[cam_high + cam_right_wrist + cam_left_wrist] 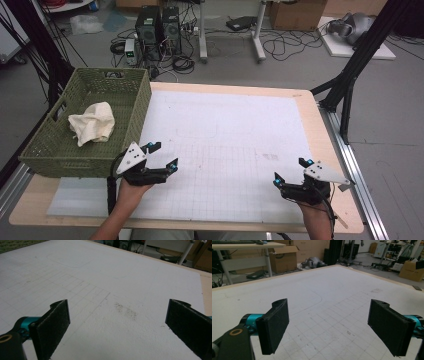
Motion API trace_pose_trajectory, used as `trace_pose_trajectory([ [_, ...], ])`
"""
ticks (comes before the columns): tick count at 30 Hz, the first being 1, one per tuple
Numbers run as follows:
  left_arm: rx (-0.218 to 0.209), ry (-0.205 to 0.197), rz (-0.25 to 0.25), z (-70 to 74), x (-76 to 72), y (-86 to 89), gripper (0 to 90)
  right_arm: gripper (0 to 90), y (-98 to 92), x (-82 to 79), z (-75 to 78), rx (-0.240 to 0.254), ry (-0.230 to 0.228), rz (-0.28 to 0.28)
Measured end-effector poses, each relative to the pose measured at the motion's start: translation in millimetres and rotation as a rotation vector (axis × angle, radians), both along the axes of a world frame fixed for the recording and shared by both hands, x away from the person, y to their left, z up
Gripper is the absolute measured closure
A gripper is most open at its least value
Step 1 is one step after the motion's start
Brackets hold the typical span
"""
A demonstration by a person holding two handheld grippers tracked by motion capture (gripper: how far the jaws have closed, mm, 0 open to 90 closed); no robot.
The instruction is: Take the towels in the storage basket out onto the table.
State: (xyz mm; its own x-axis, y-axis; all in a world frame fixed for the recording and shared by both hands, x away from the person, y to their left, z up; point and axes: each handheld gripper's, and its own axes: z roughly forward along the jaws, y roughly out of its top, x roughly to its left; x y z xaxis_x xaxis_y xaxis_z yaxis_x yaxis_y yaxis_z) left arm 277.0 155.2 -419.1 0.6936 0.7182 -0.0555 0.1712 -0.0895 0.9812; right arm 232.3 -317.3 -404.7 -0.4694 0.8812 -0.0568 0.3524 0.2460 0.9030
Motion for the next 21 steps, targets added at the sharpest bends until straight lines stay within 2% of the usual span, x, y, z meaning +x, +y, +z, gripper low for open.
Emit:
trace_pose_trajectory([
  [7, 0.004, 0.007, -0.003, -0.3, -0.2, -1.8, 17.5, 4.8, -1.0, 1.1, -1.0, -0.004, -0.002, 0.008],
  [13, 0.012, 0.013, -0.019, 0.1, -0.1, -2.7, 18.3, 4.8, -2.3, 1.9, -2.5, 0.013, 0.009, 0.021],
  [21, 0.015, 0.01, -0.014, 3.1, -2.1, -0.8, 18.2, 4.8, 3.0, 1.3, -1.2, 0.007, 0.0, 0.04],
])
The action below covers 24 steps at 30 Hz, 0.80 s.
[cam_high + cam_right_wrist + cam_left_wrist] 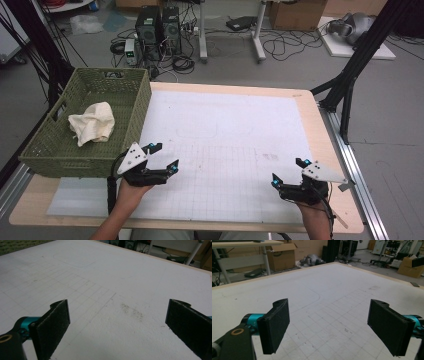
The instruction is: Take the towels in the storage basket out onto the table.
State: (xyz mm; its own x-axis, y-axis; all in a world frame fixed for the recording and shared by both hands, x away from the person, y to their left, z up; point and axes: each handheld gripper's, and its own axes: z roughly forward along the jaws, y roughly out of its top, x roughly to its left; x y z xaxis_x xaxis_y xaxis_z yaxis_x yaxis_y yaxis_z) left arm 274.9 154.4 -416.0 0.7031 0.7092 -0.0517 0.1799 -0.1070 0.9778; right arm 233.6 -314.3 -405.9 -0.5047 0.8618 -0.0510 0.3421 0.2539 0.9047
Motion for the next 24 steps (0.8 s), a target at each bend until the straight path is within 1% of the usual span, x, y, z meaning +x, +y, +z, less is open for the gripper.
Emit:
trace_pose_trajectory([
  [3, 0.007, 0.002, 0.001, 1.6, -1.0, -0.5, 18.3, 4.8, 0.7, -1.6, 1.3, 0.005, -0.004, 0.002],
  [7, 0.003, 0.004, -0.006, 5.1, -1.2, -1.9, 18.3, 4.8, 1.3, -1.6, 1.4, 0.011, 0.0, 0.009],
  [10, -0.002, 0.008, -0.016, 9.8, -2.2, -3.5, 18.3, 4.8, 2.1, -1.4, 0.7, 0.008, 0.003, 0.016],
  [13, 0.003, -0.001, -0.026, 15.4, -3.6, -5.7, 18.2, 4.8, 2.6, -1.0, 0.3, 0.005, 0.005, 0.02],
  [15, -0.005, 0.002, -0.042, 18.5, -4.1, -7.0, 19.2, 4.8, 3.1, -0.6, 0.8, 0.026, 0.008, 0.016],
  [17, -0.012, 0.007, -0.056, 22.2, -4.1, -7.0, 19.3, 4.8, 3.3, -0.5, 1.2, 0.025, 0.003, 0.017],
  [19, -0.017, 0.003, -0.056, 26.8, -3.9, -5.4, 19.2, 4.8, 3.4, -0.4, 1.3, 0.02, 0.001, 0.024],
  [20, -0.024, 0.001, -0.054, 29.4, -3.8, -4.3, 19.2, 4.8, 3.6, 0.2, 0.7, 0.021, 0.012, 0.03],
  [22, -0.04, 0.004, -0.058, 34.6, -3.3, -1.5, 19.0, 4.8, 4.2, 0.5, 0.7, 0.021, 0.02, 0.031],
  [23, -0.045, 0.008, -0.072, 37.3, -2.9, 0.2, 19.0, 4.8, 4.2, 0.5, 0.7, 0.021, 0.02, 0.031],
  [24, -0.04, 0.011, -0.088, 40.2, -3.0, 2.0, 18.9, 4.8, 4.3, 0.6, 1.0, 0.02, 0.019, 0.029],
])
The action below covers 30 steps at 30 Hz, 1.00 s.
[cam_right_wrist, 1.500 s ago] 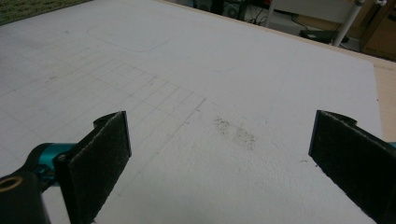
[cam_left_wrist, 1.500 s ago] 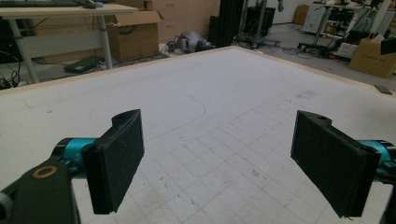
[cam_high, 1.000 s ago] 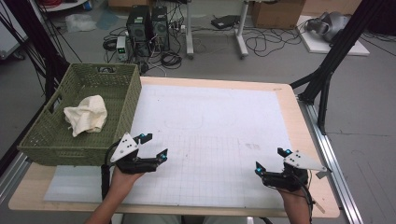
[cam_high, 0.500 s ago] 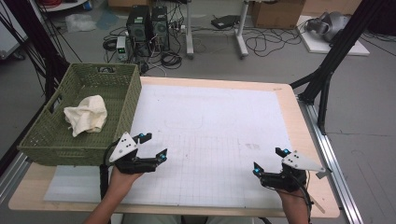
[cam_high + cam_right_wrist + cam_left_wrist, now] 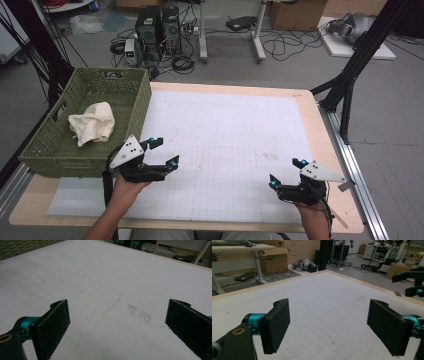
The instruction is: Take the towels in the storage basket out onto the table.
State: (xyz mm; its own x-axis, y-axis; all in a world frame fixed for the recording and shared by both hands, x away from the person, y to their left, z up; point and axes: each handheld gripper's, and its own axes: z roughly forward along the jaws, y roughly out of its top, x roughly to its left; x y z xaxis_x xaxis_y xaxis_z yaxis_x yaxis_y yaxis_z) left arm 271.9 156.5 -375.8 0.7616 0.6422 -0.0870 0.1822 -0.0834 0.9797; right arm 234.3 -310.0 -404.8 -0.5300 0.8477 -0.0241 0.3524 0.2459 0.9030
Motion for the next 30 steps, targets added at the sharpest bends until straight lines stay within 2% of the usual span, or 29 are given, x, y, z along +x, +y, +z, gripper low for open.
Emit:
trace_pose_trajectory([
  [5, 0.011, -0.015, -0.007, 13.9, -0.6, 9.0, 18.9, 4.8, -0.5, 0.8, 0.6, -0.006, -0.005, -0.003],
  [7, 0.017, -0.035, 0.009, 20.4, 0.2, 14.2, 18.9, 4.8, -0.2, 0.2, 0.7, -0.008, -0.003, -0.005],
  [9, 0.023, -0.044, 0.029, 27.3, 1.9, 20.0, 18.8, 4.8, -0.2, 0.1, 1.3, -0.007, -0.009, -0.006],
  [12, 0.009, -0.055, 0.066, 36.9, 5.6, 30.8, 18.6, 4.7, -0.3, -0.6, 2.4, -0.002, -0.014, -0.015],
  [17, -0.014, -0.061, 0.155, 50.5, 14.8, 53.7, 17.9, 4.8, -1.3, -0.6, 2.4, -0.002, -0.013, -0.015],
  [22, -0.02, -0.059, 0.214, 64.0, 27.2, 77.7, 17.5, 4.7, -1.0, -0.1, 1.5, 0.0, -0.007, -0.016],
  [30, 0.011, -0.047, 0.281, 80.1, 49.0, 109.2, 17.4, 4.8, -0.8, 0.1, 1.5, -0.005, -0.004, -0.022],
])
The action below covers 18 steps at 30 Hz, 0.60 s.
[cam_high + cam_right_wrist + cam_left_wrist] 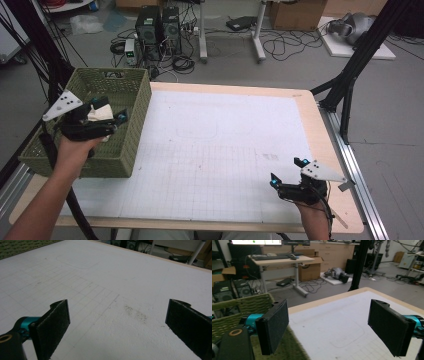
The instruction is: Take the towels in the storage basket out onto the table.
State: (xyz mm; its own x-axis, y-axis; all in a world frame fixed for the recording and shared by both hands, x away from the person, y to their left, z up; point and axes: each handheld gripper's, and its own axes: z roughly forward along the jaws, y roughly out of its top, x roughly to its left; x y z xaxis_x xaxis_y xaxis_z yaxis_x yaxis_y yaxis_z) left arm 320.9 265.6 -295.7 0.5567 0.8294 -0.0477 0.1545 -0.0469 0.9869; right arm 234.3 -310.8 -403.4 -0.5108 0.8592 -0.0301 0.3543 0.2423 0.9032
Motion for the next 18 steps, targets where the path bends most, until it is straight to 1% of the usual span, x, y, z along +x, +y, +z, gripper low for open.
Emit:
trace_pose_trajectory([
  [2, 0.017, -0.002, 0.031, 2.1, 5.1, 8.3, 17.4, 4.8, 0.2, 0.4, -0.4, -0.002, 0.001, -0.001],
  [3, 0.016, -0.001, 0.044, 2.3, 8.1, 12.6, 17.4, 4.8, 0.3, 0.9, -0.7, -0.002, -0.004, 0.0],
  [4, 0.02, 0.005, 0.058, 2.1, 11.2, 17.0, 17.4, 4.8, 1.0, 0.5, -0.8, 0.0, 0.003, 0.0],
  [9, 0.042, 0.06, 0.13, -6.9, 28.0, 35.9, 17.3, 4.8, 1.9, 1.2, -1.4, -0.012, 0.003, 0.006],
  [15, 0.081, 0.127, 0.164, -23.2, 47.5, 49.2, 17.0, 4.8, 1.9, 2.2, -2.8, -0.018, 0.007, 0.007],
  [18, 0.085, 0.159, 0.177, -32.0, 57.6, 56.4, 17.0, 4.8, 2.0, 2.2, -3.1, -0.023, 0.01, 0.008],
])
